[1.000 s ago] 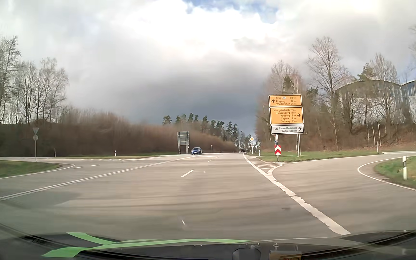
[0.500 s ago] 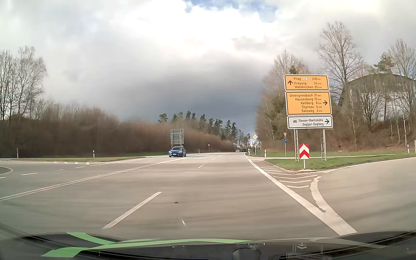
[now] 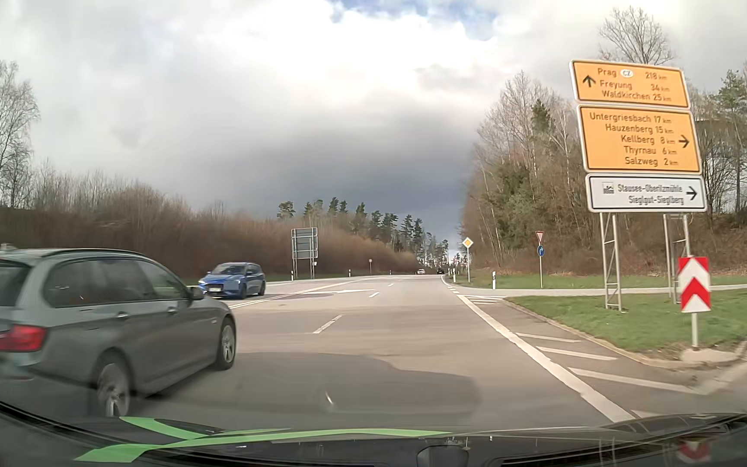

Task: Follow the waypoints while adhering to traffic rules and regulations

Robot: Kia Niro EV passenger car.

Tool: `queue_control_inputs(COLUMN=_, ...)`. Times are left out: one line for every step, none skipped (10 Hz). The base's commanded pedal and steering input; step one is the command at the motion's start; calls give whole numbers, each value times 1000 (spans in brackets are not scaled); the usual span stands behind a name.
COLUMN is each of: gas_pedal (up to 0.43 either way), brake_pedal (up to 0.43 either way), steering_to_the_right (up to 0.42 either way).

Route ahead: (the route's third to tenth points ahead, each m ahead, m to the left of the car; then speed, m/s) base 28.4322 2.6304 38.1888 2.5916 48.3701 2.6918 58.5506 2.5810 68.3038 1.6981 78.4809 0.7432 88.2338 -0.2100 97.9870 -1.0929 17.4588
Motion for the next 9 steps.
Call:
queue_control_inputs(gas_pedal=189, brake_pedal=0, steering_to_the_right=2)
queue_control_inputs(gas_pedal=189, brake_pedal=0, steering_to_the_right=3)
queue_control_inputs(gas_pedal=189, brake_pedal=0, steering_to_the_right=4)
queue_control_inputs(gas_pedal=189, brake_pedal=0, steering_to_the_right=5)
queue_control_inputs(gas_pedal=189, brake_pedal=0, steering_to_the_right=6)
queue_control_inputs(gas_pedal=189, brake_pedal=0, steering_to_the_right=7)
queue_control_inputs(gas_pedal=189, brake_pedal=0, steering_to_the_right=7)
queue_control_inputs(gas_pedal=189, brake_pedal=0, steering_to_the_right=6)
queue_control_inputs(gas_pedal=189, brake_pedal=0, steering_to_the_right=6)
